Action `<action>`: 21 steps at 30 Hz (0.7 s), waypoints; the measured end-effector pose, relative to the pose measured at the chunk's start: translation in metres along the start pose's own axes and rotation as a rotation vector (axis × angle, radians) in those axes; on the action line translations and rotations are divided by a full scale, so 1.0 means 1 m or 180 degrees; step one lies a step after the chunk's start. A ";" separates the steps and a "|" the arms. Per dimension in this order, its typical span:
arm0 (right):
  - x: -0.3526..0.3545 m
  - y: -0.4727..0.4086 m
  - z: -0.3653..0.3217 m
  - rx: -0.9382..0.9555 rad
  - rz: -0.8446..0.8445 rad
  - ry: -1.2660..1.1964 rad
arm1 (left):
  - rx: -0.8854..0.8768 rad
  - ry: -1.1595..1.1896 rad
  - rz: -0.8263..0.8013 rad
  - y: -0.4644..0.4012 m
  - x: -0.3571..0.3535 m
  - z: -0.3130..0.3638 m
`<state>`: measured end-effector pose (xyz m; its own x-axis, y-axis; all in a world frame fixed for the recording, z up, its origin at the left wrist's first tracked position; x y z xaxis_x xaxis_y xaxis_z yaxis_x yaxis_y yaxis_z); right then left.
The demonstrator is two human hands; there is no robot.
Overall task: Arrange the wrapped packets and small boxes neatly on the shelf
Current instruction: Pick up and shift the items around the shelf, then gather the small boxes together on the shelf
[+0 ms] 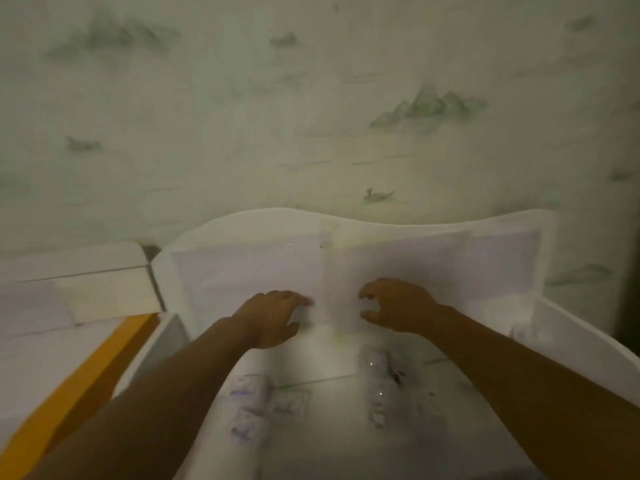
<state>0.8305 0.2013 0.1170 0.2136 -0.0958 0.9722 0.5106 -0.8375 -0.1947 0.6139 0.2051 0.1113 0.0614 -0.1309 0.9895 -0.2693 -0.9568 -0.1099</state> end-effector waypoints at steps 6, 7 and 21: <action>0.013 -0.059 -0.141 0.0426 0.0214 -0.0057 | 0.0532 -0.0018 0.0182 0.083 0.027 -0.132; 0.012 -0.069 -0.168 0.0484 0.0254 -0.0119 | 0.0614 -0.0023 0.0207 0.098 0.030 -0.153; -0.063 -0.165 -0.466 0.1253 -0.0173 -0.0067 | 0.1616 0.0127 0.0118 0.310 0.000 -0.432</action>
<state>0.3447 0.0943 0.1487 0.1922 -0.0426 0.9804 0.8011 -0.5703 -0.1818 0.1156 0.0209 0.1183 0.0211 -0.1665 0.9858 0.2310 -0.9585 -0.1669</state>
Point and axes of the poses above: each hand's wrist, its own y-axis away from the middle knuckle, its own x-axis out of the back of the hand, z = x × y, the point moved 6 cm from there along -y, towards the middle knuckle, and after that the axes turned 12 degrees about x, right-handed, at the moved point
